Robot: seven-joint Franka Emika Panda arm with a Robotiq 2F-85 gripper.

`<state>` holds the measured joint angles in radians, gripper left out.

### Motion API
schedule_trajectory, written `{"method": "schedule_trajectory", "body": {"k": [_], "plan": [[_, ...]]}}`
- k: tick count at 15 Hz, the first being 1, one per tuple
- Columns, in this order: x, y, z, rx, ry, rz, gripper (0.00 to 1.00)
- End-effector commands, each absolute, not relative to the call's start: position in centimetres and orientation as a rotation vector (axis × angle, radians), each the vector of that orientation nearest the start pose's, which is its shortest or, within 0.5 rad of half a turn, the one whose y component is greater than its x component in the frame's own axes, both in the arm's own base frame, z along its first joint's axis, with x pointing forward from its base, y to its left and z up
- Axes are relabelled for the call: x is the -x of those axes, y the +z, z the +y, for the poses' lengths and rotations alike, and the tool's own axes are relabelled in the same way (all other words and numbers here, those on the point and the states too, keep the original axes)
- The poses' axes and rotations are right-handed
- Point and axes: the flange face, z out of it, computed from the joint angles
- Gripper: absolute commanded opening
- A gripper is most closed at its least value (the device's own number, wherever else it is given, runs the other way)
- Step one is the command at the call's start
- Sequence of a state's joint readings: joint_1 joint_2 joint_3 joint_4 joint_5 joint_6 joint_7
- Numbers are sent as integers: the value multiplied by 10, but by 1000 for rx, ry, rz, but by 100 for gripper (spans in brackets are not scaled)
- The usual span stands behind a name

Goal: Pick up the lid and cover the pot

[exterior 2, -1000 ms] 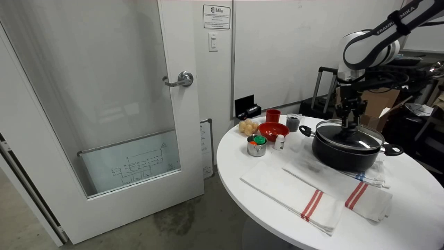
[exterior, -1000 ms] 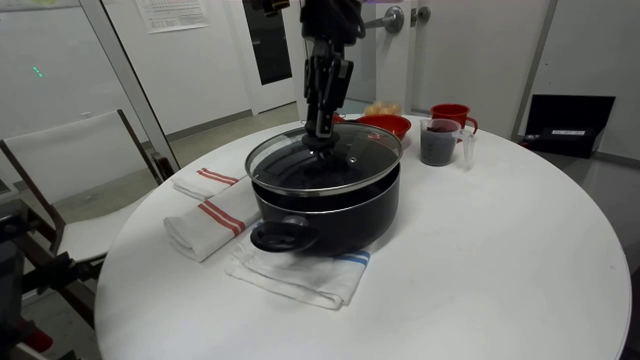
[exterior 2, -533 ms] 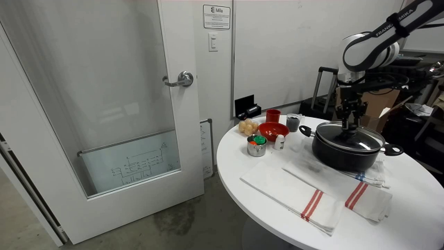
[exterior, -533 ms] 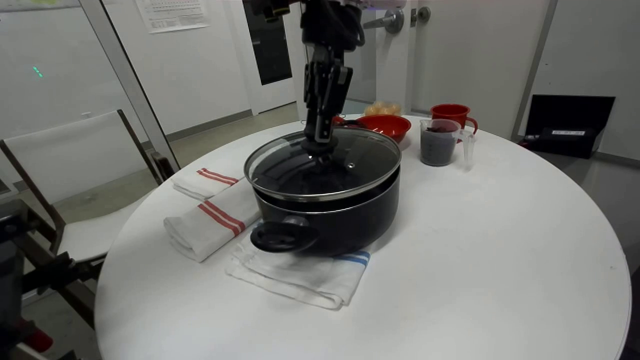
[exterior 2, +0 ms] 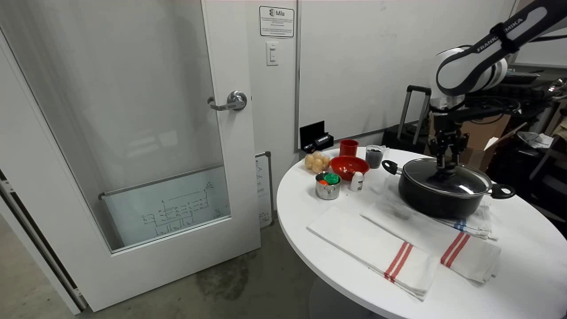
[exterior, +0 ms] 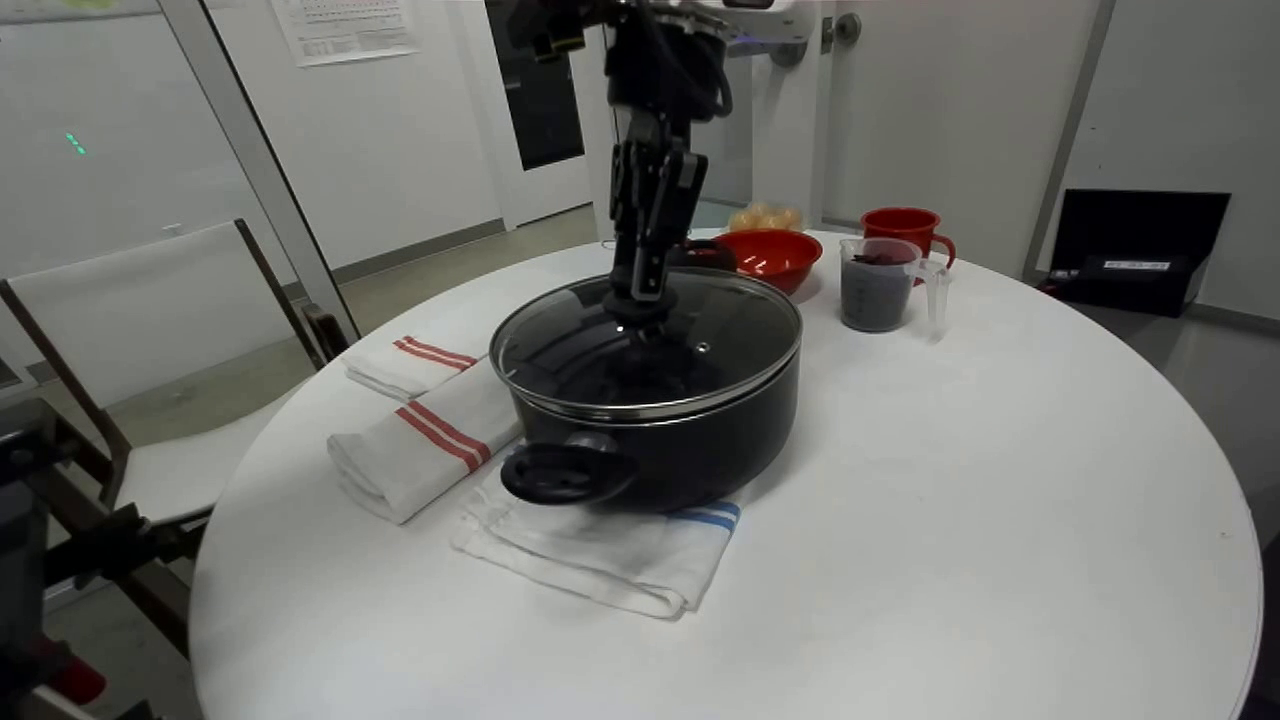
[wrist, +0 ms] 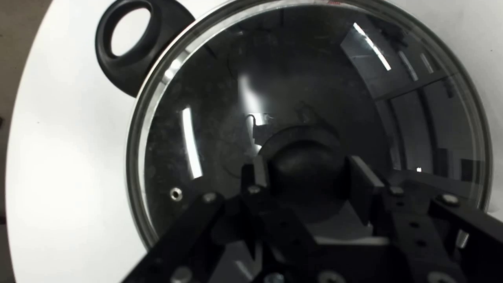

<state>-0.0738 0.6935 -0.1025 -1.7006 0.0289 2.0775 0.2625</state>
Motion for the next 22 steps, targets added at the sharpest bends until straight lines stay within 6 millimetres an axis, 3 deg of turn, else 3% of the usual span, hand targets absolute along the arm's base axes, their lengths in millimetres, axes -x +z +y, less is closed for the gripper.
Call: {"method": "schedule_trajectory", "body": {"k": [1,14,22], "plan": [[-638,177,-110,3067,479,734,25],[-642,178,-108,3016,464,743,25],[-635,165,-115,2985,490,783,25]]}}
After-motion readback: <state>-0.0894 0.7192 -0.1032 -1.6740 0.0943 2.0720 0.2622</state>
